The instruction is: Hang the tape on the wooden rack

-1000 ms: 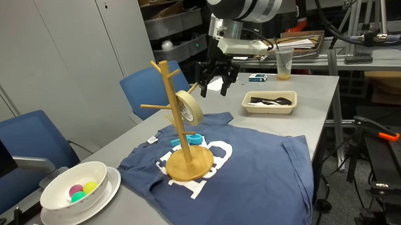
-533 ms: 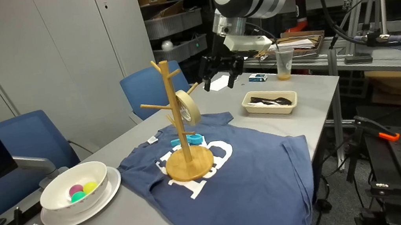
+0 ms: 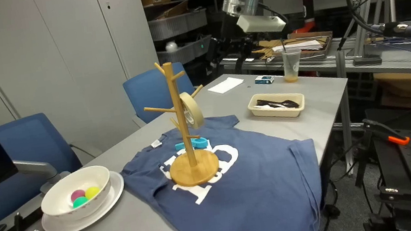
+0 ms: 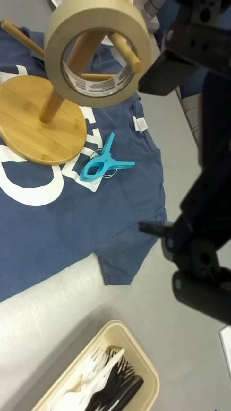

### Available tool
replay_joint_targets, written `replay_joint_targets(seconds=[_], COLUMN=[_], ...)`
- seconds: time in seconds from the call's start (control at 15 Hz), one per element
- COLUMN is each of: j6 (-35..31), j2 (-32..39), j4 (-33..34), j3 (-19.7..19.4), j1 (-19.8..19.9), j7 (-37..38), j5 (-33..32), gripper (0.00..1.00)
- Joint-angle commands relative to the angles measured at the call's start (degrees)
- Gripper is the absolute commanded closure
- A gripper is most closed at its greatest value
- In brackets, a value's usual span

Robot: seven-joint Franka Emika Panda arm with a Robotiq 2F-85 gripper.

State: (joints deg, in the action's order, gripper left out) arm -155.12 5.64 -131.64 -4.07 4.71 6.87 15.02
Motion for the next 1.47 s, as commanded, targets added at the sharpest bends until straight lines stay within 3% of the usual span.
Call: replay_joint_targets(seconds=[0.0, 0.6, 1.13, 1.2, 1.4], j6=[-0.2, 0.0, 0.0, 0.1, 0.1], j2=[-6.7, -15.7, -21.7, -18.6, -20.1], j4=[-3.8, -8.3, -12.3, -10.0, -11.2], j3=[0.3, 2.0, 1.0, 1.7, 1.5], j1=[-0.4, -3.2, -5.2, -4.4, -4.4], j7=[-0.9, -4.1, -6.8, -4.1, -4.5], j5=[-1.3, 0.9, 1.7, -0.1, -0.1], gripper=[0.0, 0.0, 0.0, 0.0, 0.0])
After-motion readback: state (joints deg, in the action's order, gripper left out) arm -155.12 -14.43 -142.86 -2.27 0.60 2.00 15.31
